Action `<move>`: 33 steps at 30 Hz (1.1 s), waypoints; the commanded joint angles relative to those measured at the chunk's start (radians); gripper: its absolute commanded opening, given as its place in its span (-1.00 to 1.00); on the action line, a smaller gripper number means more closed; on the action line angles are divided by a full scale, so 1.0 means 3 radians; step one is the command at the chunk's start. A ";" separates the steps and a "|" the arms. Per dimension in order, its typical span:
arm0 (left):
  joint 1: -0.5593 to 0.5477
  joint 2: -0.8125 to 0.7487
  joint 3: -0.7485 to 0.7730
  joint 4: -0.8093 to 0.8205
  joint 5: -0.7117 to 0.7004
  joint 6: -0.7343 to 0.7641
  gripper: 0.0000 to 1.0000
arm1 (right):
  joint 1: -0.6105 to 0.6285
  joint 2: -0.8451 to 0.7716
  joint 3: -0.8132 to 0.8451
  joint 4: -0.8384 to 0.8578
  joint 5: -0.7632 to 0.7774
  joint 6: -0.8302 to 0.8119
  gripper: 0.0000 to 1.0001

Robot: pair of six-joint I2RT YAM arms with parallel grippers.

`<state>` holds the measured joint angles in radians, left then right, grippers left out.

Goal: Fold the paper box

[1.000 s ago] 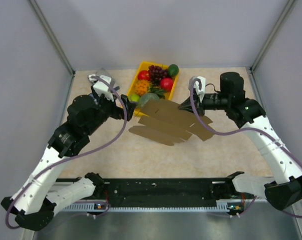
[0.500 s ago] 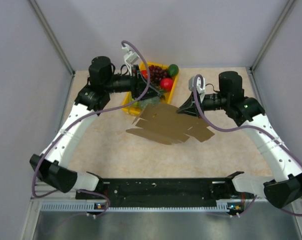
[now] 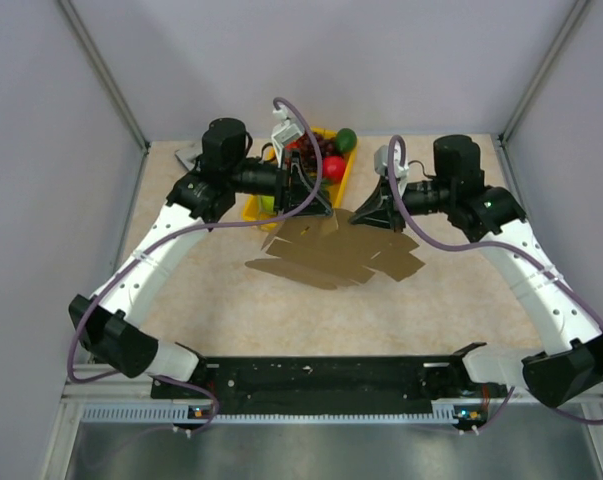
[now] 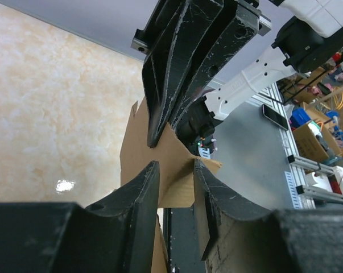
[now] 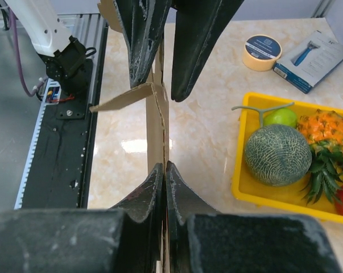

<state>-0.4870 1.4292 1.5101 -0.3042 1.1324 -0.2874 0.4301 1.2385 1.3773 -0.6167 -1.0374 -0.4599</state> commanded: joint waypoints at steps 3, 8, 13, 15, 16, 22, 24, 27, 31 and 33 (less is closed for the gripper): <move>-0.0110 0.0032 0.0258 -0.0366 -0.0220 0.0431 -0.31 | 0.0024 0.0024 0.0210 0.0118 -0.0300 0.0121 -1.00; -0.0325 0.0068 0.0402 -0.0668 -0.0691 0.0820 -0.38 | 0.0024 0.0009 0.0221 0.0158 -0.0418 0.0178 -1.00; -0.0443 0.0007 0.0361 -0.0714 -0.0931 0.1035 -0.91 | 0.0024 0.0003 0.0200 0.0189 -0.0433 0.0244 -1.00; -0.0448 -0.0029 0.0330 -0.0714 -0.0977 0.1055 -1.00 | 0.0018 -0.0007 0.0190 0.0209 -0.0428 0.0280 -1.00; -0.0453 -0.0049 0.0315 -0.0689 -0.1023 0.1081 -1.00 | 0.0018 -0.0012 0.0185 0.0225 -0.0393 0.0316 -1.00; -0.0453 -0.0300 0.0141 -0.0484 -0.1407 0.1040 -1.00 | 0.0019 -0.0048 0.0118 0.0445 -0.0178 0.0643 -1.00; -0.0295 -0.0341 0.0218 -0.0525 -0.1484 0.0720 -0.51 | 0.0003 -0.0028 0.0113 0.0455 -0.0172 0.0689 -1.00; 0.0226 -0.0657 -0.0026 -0.0184 -0.1357 0.0259 0.01 | -0.0084 0.0008 0.0118 0.0470 -0.0295 0.0750 -1.00; 0.0819 -0.1082 -0.0467 -0.0019 -0.1417 -0.0279 0.14 | -0.0196 -0.0007 0.0108 0.0496 -0.0488 0.0776 -1.00; 0.1126 -0.1220 -0.0748 0.0057 -0.1413 -0.0457 0.09 | -0.0288 -0.0032 0.0093 0.0526 -0.0622 0.0801 -1.00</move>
<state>-0.2584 1.1679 1.3800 -0.3885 0.7185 -0.2584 0.3870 1.2453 1.3823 -0.5194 -1.1187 -0.2459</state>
